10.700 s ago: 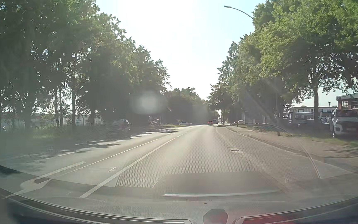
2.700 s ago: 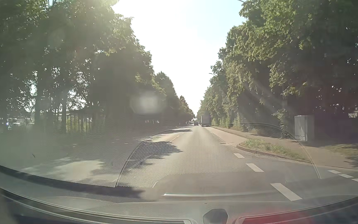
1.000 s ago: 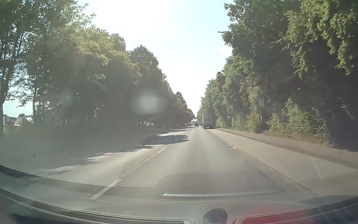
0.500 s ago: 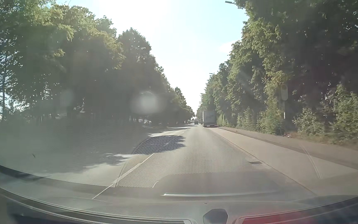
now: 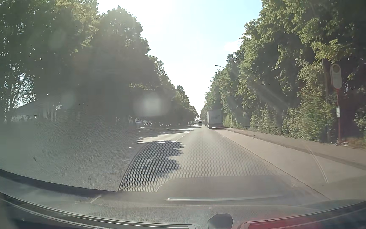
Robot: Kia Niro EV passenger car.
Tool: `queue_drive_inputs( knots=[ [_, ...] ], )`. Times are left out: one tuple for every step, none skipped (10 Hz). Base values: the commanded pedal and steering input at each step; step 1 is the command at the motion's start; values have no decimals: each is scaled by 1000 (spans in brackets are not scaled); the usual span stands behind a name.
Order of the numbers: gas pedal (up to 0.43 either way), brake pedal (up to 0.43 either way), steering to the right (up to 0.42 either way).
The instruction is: Follow the waypoints while adhering to traffic rules and regulations
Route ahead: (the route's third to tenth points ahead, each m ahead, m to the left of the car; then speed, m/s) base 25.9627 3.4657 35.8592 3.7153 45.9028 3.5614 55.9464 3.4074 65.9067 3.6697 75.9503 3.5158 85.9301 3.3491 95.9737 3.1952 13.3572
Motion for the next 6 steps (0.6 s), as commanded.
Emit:
queue_drive_inputs(
  knots=[
    [138, 6, 2],
    [150, 6, 2],
    [150, 6, 2],
    [150, 6, 2],
    [150, 6, 2],
    [150, 6, 2]
  ],
)
